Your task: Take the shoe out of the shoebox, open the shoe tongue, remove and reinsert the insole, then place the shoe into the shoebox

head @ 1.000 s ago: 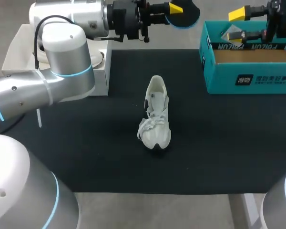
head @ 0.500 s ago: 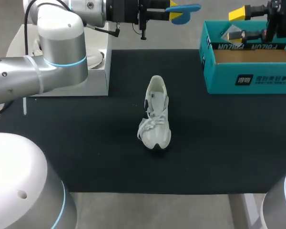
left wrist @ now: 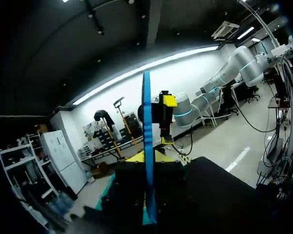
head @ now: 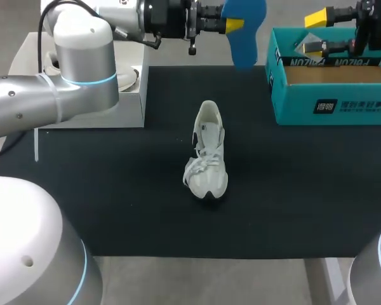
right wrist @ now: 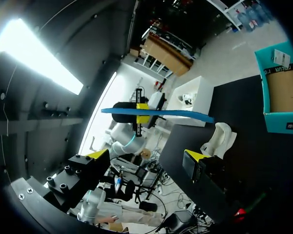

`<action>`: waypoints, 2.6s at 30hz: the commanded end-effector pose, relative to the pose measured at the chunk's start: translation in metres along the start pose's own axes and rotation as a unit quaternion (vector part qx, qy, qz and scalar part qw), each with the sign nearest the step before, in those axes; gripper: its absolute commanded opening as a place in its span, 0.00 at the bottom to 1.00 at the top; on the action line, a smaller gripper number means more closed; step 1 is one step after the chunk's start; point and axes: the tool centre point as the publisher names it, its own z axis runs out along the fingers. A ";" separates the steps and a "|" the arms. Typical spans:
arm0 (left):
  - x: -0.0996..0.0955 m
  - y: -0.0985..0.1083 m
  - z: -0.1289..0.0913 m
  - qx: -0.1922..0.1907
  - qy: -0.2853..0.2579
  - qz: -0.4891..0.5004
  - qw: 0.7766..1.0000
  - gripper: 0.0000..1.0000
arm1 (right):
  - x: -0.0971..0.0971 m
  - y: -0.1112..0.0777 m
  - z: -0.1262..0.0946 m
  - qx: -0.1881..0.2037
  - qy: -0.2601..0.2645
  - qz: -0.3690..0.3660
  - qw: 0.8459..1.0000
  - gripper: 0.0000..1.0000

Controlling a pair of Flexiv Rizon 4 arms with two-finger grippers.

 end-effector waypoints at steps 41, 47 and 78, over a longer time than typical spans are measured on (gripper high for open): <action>-0.003 0.007 0.002 0.093 -0.061 -0.655 0.748 0.00 | 0.000 0.000 0.001 0.000 0.000 0.001 1.000 1.00; -0.001 0.021 0.008 0.096 -0.004 -0.679 0.728 0.00 | 0.000 0.000 0.001 0.000 0.000 0.001 1.000 1.00; -0.005 0.023 0.030 0.040 0.004 -0.775 0.631 0.00 | 0.045 0.038 0.036 0.114 -0.596 0.090 0.790 1.00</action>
